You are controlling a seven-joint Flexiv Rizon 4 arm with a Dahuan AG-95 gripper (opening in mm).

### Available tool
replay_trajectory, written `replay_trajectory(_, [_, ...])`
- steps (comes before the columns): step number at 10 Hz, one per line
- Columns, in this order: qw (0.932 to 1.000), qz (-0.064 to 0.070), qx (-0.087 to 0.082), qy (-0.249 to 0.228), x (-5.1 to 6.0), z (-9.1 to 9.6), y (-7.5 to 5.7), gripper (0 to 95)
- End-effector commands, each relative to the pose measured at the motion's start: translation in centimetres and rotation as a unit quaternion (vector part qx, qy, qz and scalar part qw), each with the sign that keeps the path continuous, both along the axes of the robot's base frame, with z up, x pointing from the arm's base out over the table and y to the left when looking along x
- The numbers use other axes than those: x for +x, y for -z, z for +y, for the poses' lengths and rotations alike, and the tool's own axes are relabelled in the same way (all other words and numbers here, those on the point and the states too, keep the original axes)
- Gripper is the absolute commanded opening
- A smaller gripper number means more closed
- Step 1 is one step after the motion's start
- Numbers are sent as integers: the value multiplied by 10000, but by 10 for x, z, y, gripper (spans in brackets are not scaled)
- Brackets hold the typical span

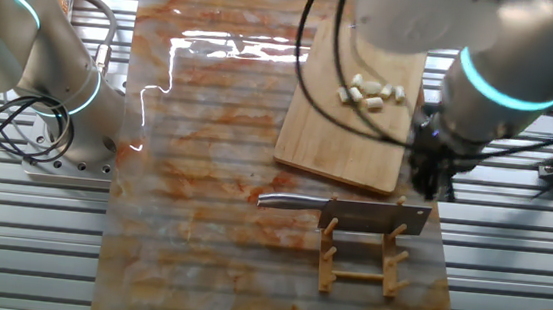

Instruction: Chop the scallions

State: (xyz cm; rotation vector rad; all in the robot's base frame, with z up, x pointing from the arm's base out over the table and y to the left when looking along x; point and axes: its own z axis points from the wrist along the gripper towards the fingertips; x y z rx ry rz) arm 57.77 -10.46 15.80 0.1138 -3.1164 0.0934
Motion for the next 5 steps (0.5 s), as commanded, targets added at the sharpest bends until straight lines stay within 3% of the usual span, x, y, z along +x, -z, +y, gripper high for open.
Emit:
replay_trajectory(1, [10000, -3, 20, 79, 0, 11, -8, 0])
replay_trajectory(5, [9992, 49, 37, 400, 0, 48, -15, 0])
